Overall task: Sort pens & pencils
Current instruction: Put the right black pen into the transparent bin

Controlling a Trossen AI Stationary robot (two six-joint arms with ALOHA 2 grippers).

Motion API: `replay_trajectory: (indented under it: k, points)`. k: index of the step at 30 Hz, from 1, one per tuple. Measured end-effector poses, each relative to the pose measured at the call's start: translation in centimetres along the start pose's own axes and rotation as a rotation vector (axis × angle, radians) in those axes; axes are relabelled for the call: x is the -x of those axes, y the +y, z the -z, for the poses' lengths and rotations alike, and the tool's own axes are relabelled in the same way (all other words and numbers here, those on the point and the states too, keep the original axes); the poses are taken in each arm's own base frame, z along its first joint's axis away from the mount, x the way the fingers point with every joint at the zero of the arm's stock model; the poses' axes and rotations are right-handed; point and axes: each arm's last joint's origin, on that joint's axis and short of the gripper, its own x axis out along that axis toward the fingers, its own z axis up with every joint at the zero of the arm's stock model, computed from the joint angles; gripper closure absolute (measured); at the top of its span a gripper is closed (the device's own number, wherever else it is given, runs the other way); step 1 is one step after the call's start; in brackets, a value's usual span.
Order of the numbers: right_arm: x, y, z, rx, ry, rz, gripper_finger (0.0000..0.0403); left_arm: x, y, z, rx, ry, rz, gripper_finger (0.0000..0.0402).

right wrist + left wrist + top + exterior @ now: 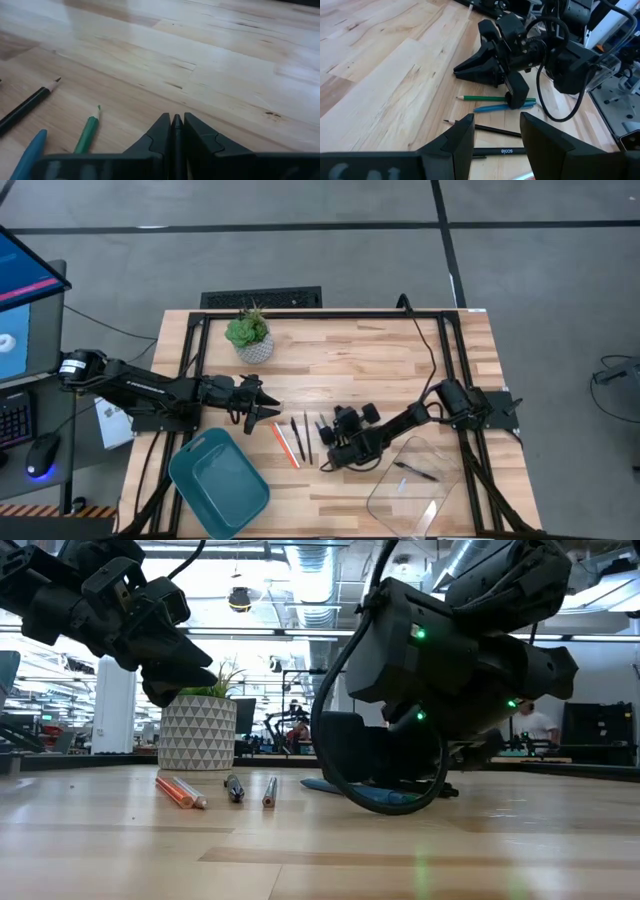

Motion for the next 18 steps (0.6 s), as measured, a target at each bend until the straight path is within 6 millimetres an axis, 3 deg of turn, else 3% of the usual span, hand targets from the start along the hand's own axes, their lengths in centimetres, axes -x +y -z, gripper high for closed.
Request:
replay_trajectory:
  k: [18]
  points:
    - [0.34,0.46,-0.77,0.018,0.024,0.004,0.0336,0.00,0.01,0.01,0.000,0.001,-0.001,0.0252]
